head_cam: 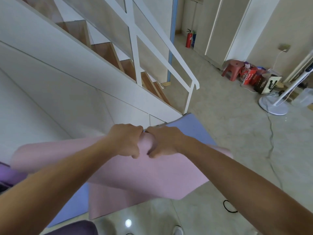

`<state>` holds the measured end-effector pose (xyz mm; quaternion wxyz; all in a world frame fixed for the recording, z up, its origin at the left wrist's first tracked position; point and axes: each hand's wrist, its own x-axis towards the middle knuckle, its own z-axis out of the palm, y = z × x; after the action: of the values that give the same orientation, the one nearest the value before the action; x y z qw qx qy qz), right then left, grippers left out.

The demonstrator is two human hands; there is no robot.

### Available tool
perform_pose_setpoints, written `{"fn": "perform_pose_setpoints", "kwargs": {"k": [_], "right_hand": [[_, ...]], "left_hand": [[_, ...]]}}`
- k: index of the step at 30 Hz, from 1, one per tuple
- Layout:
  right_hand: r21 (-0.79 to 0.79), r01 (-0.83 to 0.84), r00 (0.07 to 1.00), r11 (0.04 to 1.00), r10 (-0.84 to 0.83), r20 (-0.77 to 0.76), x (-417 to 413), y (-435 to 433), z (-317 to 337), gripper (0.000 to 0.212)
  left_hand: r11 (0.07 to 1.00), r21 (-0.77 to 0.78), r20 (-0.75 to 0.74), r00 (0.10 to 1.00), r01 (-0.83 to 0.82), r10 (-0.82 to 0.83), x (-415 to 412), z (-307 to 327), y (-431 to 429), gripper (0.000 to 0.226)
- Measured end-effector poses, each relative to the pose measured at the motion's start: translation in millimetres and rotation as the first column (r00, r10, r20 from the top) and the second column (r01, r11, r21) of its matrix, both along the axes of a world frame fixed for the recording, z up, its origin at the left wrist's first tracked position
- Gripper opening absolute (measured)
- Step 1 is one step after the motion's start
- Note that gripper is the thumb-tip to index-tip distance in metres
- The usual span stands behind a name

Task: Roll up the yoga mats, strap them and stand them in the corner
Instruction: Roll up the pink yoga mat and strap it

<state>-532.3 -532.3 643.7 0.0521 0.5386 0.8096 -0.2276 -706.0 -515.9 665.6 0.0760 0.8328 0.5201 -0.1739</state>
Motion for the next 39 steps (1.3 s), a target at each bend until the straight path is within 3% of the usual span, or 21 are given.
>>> {"fn": "perform_pose_setpoints", "kwargs": {"k": [2, 3, 5, 7, 9, 11, 13, 16, 18, 20, 22, 24, 25, 27, 30, 32, 33, 35, 36, 38, 39], "right_hand": [[0.243, -0.066, 0.991, 0.968, 0.034, 0.133, 0.3, -11.6, -11.2, 0.091], [0.32, -0.079, 0.989, 0.944, 0.033, 0.146, 0.4, -15.9, -15.9, 0.092], [0.298, -0.054, 0.994, 0.953, 0.024, 0.106, 1.7, -12.0, -13.8, 0.078], [0.102, -0.039, 0.998, 0.994, 0.033, 0.054, 5.8, 2.5, -5.7, 0.066], [-0.084, -0.028, 0.999, 0.996, 0.025, -0.028, 12.4, 17.4, 3.3, 0.063], [-0.173, -0.007, 0.995, 0.985, -0.01, -0.1, 15.6, 24.0, 5.8, 0.065], [-0.162, -0.019, 0.997, 0.987, 0.006, -0.08, 11.9, 17.4, 7.0, 0.08], [0.165, -0.109, 0.979, 0.98, 0.077, 0.19, 4.8, -4.0, -1.8, 0.113], [0.266, -0.111, 0.977, 0.958, 0.056, 0.206, 3.6, -8.2, -2.3, 0.104], [0.174, -0.114, 0.984, 0.978, 0.088, 0.152, 5.6, 0.5, 5.9, 0.085], [-0.012, -0.11, 0.99, 0.994, 0.11, 0.092, 10.2, 12.1, 16.4, 0.071], [-0.211, -0.068, 0.998, 0.975, 0.067, -0.011, 16.2, 22.3, 27.5, 0.066], [-0.257, -0.055, 0.998, 0.965, 0.046, -0.038, 17.9, 23.5, 28.9, 0.065], [-0.18, -0.058, 0.998, 0.982, 0.057, -0.011, 17.0, 18.3, 28.9, 0.076], [0.268, -0.137, 0.969, 0.954, 0.073, 0.235, 14.2, -3.8, 10.7, 0.111], [0.455, -0.184, 0.957, 0.871, 0.053, 0.286, 11.4, -14.2, 3.4, 0.098], [0.443, -0.18, 0.961, 0.878, 0.06, 0.271, 11.2, -11.9, 7.2, 0.084], [0.287, -0.157, 0.973, 0.945, 0.099, 0.207, 13.8, 0.4, 21.9, 0.067], [0.158, -0.136, 0.978, 0.978, 0.108, 0.176, 16.0, 7.0, 30.3, 0.064], [-0.099, -0.047, 0.996, 0.994, 0.055, 0.076, 22.3, 20.1, 45.1, 0.06], [-0.185, -0.012, 0.999, 0.983, 0.017, 0.029, 25.3, 25.0, 49.7, 0.057]], "left_hand": [[0.967, -0.217, 0.112, 0.981, -0.132, 0.159, -5.6, 7.2, 11.2, 0.053], [0.927, -0.336, 0.156, 0.961, -0.167, 0.23, -7.6, 11.5, 14.7, 0.052], [0.886, -0.441, 0.193, 0.949, -0.142, 0.248, -9.3, 16.9, 15.1, 0.054], [0.946, -0.318, 0.134, 0.985, -0.057, 0.104, -6.9, 18.0, 6.8, 0.07], [0.993, -0.083, -0.001, 0.997, 0.082, -0.083, -3.7, 9.2, -4.5, 0.091], [0.988, 0.081, -0.037, 0.991, 0.135, -0.132, -2.0, 0.9, -12.8, 0.085], [0.995, 0.085, 0.009, 0.999, 0.052, -0.053, -1.8, 2.1, -10.5, 0.069], [0.958, -0.236, 0.197, 0.958, -0.161, 0.209, -7.9, 9.9, 5.2, 0.058], [0.849, -0.495, 0.28, 0.89, -0.186, 0.359, -13.3, 13.3, 12.4, 0.058], [0.796, -0.588, 0.291, 0.881, -0.144, 0.374, -15.3, 18.0, 11.8, 0.062], [0.873, -0.482, 0.237, 0.947, -0.081, 0.218, -10.7, 20.5, 5.1, 0.071], [0.981, -0.193, 0.077, 0.997, 0.029, -0.014, -3.5, 18.2, -4.3, 0.081], [0.995, -0.071, 0.018, 0.997, 0.075, -0.073, -0.6, 17.0, -8.2, 0.08], [0.999, 0.019, 0.029, 0.999, 0.045, -0.045, 0.9, 14.9, -6.1, 0.069], [0.962, -0.237, 0.205, 0.961, -0.135, 0.185, -7.5, 22.0, 8.7, 0.057], [0.868, -0.472, 0.305, 0.895, -0.154, 0.325, -14.3, 26.7, 13.6, 0.056], [0.842, -0.523, 0.326, 0.882, -0.132, 0.341, -15.8, 29.3, 12.8, 0.056], [0.865, -0.493, 0.318, 0.908, -0.088, 0.274, -15.9, 33.0, 7.0, 0.062], [0.916, -0.396, 0.265, 0.948, -0.06, 0.176, -15.0, 33.4, 3.1, 0.071], [0.997, -0.078, 0.061, 0.998, 0.021, -0.016, -12.6, 29.5, -8.4, 0.088], [0.995, 0.077, 0.004, 0.998, 0.057, -0.057, -11.2, 25.7, -14.6, 0.086]]}}
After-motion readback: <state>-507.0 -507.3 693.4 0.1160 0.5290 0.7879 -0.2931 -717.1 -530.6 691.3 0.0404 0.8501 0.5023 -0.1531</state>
